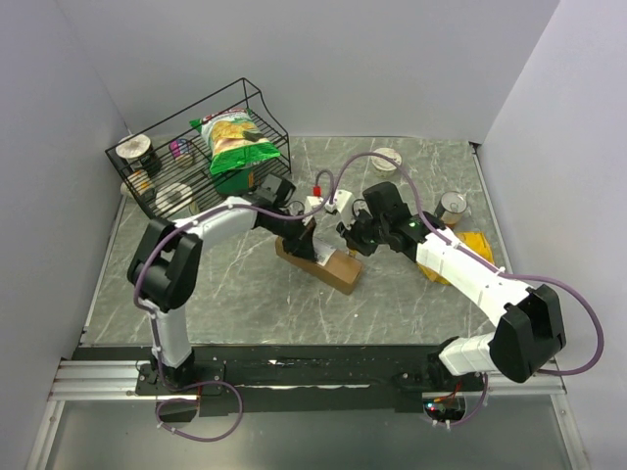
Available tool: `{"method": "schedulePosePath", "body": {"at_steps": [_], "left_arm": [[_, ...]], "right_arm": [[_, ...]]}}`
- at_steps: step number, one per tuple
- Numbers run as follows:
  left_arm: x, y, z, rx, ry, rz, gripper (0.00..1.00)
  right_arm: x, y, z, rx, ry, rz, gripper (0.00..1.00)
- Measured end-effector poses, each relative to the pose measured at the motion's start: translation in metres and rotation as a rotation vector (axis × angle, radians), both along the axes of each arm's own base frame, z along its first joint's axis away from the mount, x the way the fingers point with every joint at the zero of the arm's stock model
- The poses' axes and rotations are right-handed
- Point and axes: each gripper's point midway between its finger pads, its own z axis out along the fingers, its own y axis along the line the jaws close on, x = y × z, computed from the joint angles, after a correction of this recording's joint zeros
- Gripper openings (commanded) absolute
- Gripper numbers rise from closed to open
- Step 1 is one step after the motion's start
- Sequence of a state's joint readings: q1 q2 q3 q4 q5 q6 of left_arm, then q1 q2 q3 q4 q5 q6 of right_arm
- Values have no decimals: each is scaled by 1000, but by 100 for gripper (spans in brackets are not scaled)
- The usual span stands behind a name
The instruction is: Unpack the express box
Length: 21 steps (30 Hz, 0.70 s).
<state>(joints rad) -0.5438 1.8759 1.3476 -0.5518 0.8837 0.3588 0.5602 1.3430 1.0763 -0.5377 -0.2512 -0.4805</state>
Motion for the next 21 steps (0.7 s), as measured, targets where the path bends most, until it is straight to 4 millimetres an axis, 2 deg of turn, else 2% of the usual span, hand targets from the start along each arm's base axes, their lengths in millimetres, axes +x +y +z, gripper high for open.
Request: {"method": "schedulePosePath", "body": {"at_steps": [6,11,18,21], "left_arm": [[-19,-22,-11,-48,160,-47,1],[-20,-20,-26,-33,271,-7,1],[-18,-16,-48,-11,344,27,1],[-21,-13,-48,-18,373,20,1]], "right_arm": [[3,-1,0,3,-6,-9,0],[3,-3,-1,-9,-26,3,0],[-11,-16,-2,-13,-46,6,0],[-12,-19,-2,-9,-49,-2,0]]}}
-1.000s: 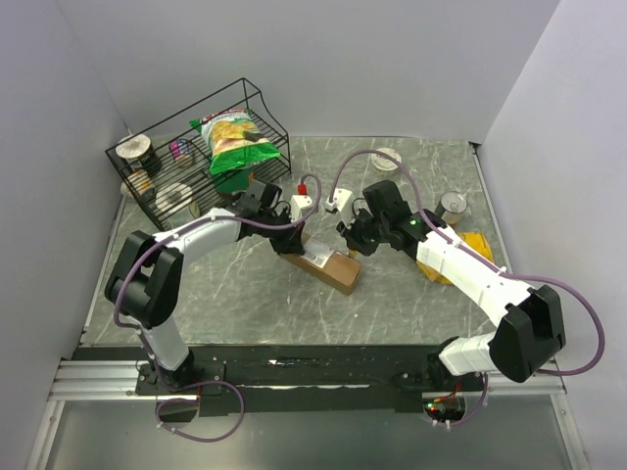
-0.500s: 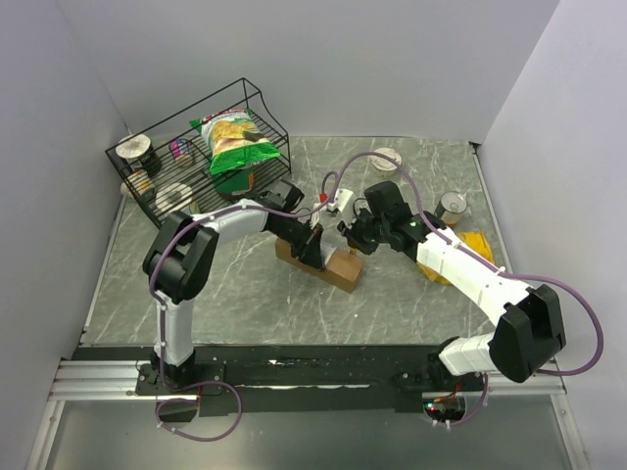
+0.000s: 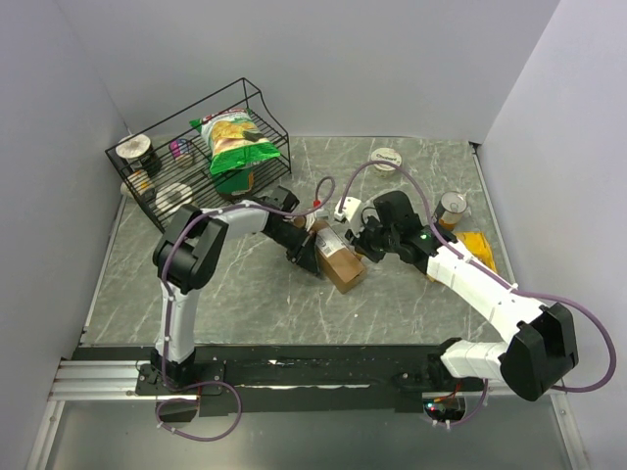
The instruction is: Unpack the express box
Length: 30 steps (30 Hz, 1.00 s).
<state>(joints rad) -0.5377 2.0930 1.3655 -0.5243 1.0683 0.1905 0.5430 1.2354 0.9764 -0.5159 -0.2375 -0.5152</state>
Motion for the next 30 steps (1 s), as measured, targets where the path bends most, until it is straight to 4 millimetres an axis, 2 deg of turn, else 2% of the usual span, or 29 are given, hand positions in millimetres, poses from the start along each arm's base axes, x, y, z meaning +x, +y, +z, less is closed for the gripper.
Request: {"method": "schedulePosePath", "body": {"at_steps": [2,5,9,13,15,20,30], "left_arm": [[0,0,9,-14,14,-10,1],[11,-4,30,-67,-3,-13,1],[39,-10,63,-152,-32,22,1],[66,-19,81,-199,-24,85,1],[74,-27,78,-204,-8,102,1],[74,-39,45,-151,94,139,1],[75,-41,42,-150,125,167,1]], "right_arm": [[0,-1,0,1,0,-4,0],[1,-1,0,4,1,-8,0],[1,-1,0,5,2,-15,0],[2,-2,0,8,4,-28,0],[2,-2,0,10,7,-41,0],[2,-4,0,25,32,-102,0],[-14,-12,-3,-3,111,-187,0]]}}
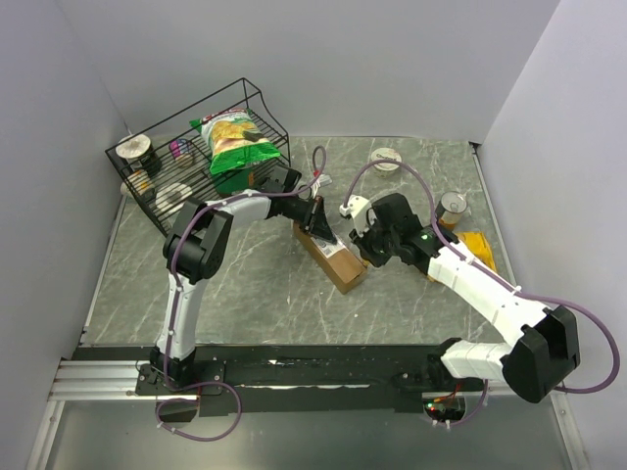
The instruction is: Unpack the express box
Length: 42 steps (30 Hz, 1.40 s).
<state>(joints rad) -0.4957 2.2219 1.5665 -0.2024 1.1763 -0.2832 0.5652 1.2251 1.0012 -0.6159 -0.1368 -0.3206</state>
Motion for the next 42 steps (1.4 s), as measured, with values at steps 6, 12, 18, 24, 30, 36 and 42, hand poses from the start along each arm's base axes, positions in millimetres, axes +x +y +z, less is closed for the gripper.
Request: {"method": "schedulePosePath", "body": {"at_steps": [6,12,18,24,30,36,42], "left_arm": [[1,0,0,5,0,4,1],[-1,-3,0,6,-2,-3,1],[0,-7,6,16,-48,-20,21],[15,-7,20,60,-178,-3,49],[25,20,57,173,-342,118,45],[8,85,63,323,-396,261,11],[-28,122,-6,499,-265,248,1]], "right_arm": [[-6,-3,-1,-19,13,-12,0],[-8,-7,5,-26,19,-37,0],[1,-12,48,1,-77,-85,0],[21,-16,83,29,-203,-140,0],[28,-34,58,-19,-194,-198,0],[43,-25,43,-27,-188,-180,0],[56,-6,22,-10,-150,-138,0]]}}
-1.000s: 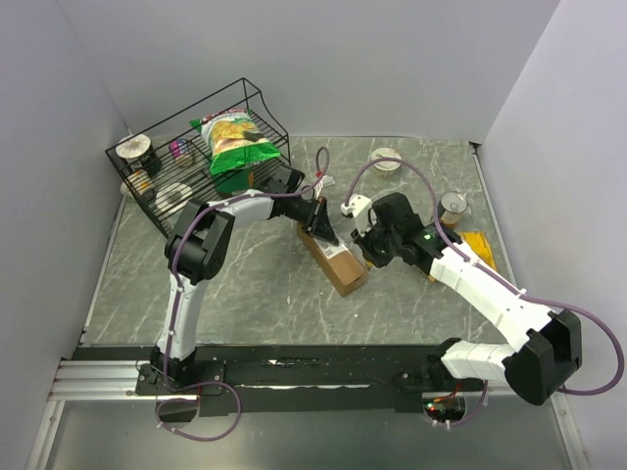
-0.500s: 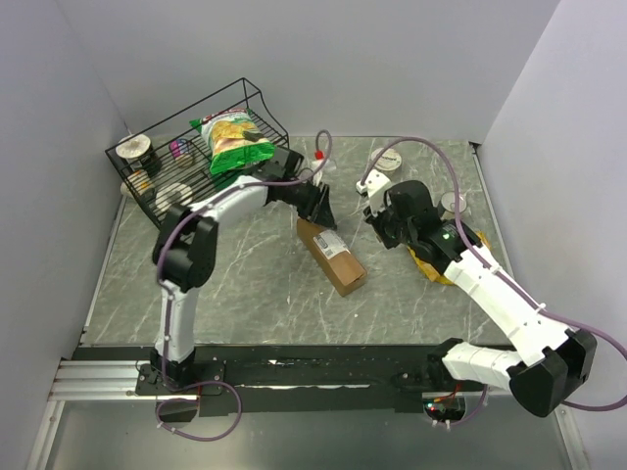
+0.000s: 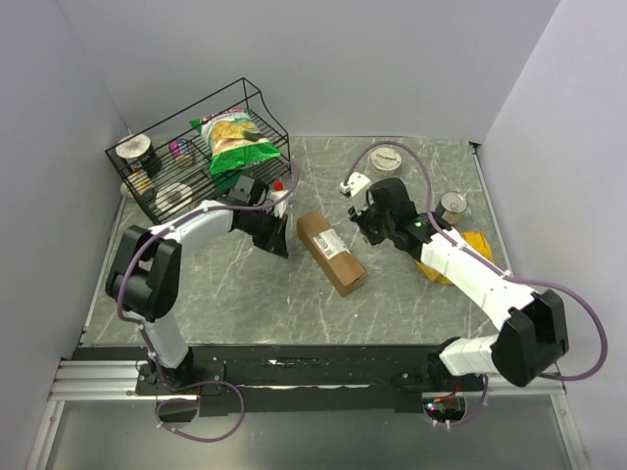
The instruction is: Unpack the express box
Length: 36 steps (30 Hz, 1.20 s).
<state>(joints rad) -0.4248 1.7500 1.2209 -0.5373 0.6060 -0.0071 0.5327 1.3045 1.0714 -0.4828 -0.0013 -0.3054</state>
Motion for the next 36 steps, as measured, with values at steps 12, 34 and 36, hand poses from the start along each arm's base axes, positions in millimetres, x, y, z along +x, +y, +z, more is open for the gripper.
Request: {"method": "schedulePosePath", "body": {"at_steps": [12,34,36], "left_arm": [[-5,40,-18,80,0,49,1],[26,135,38,-11,-152,317,34],[17,128,31,-36,-123,304,53]], "right_arm": [[-7,42,-21,-9,58,137,0],[-87,137,9,49,57,490,0],[-81,136,14,45,34,471,0]]}}
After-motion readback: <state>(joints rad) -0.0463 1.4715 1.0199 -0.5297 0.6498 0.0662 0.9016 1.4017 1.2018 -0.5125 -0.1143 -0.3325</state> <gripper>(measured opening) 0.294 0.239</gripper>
